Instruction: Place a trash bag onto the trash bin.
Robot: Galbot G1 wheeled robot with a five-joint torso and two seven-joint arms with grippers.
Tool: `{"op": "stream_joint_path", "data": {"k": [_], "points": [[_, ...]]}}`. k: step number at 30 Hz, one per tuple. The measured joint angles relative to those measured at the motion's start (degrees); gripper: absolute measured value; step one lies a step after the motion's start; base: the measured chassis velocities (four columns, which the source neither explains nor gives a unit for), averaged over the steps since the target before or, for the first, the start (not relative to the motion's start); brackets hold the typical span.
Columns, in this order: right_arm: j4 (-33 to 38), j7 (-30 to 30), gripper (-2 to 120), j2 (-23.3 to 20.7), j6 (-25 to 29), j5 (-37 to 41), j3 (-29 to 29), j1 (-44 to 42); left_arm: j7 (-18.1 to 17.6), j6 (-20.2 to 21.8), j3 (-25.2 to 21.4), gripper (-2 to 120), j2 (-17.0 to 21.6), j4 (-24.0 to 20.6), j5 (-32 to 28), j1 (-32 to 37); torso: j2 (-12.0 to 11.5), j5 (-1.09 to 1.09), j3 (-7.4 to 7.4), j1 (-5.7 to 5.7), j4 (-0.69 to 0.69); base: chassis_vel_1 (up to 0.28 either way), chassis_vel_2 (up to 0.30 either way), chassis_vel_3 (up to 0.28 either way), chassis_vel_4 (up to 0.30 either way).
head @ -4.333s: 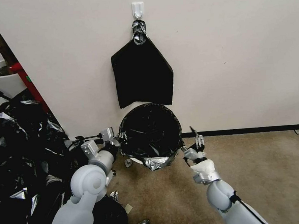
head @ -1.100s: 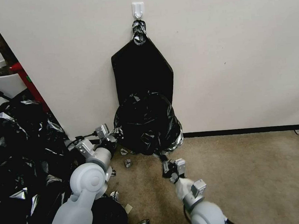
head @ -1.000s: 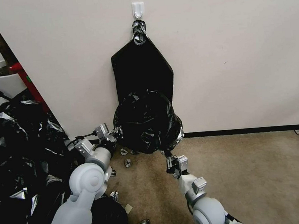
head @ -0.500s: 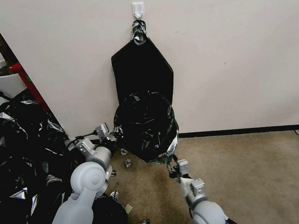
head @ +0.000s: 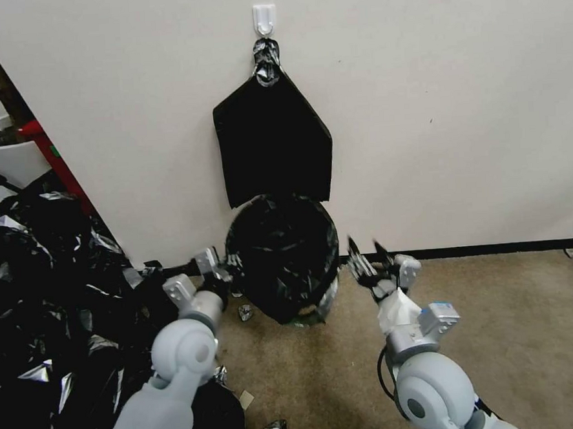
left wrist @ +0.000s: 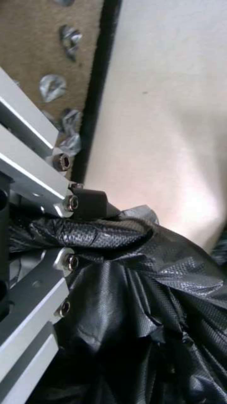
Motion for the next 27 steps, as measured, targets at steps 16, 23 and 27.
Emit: {"op": "stream_joint_path", "data": {"k": [16, 23, 27], "points": [[-4.72, 23.64, 0, 3.68, -25.9, -4.98, -6.52, 6.45, 3.35, -3.19, 2.45, 2, -0.87, -1.06, 4.17, 2.11, 0.0, 0.0, 0.0, 0.0, 0.0, 0.0, 0.0, 0.0, 0.0], [-4.65, 27.02, 0, 3.18, -32.43, 1.26, -8.92, 9.4, 5.98, -5.92, 3.47, 2, -0.68, -0.77, 7.92, 2.12, 0.0, 0.0, 0.0, 0.0, 0.0, 0.0, 0.0, 0.0, 0.0], [-6.65, 29.04, 0, 3.36, -36.32, 3.56, -9.66, 11.82, 7.51, -6.97, 4.01, 2, -0.58, -0.75, 9.22, 2.38, 0.0, 0.0, 0.0, 0.0, 0.0, 0.0, 0.0, 0.0, 0.0]]}}
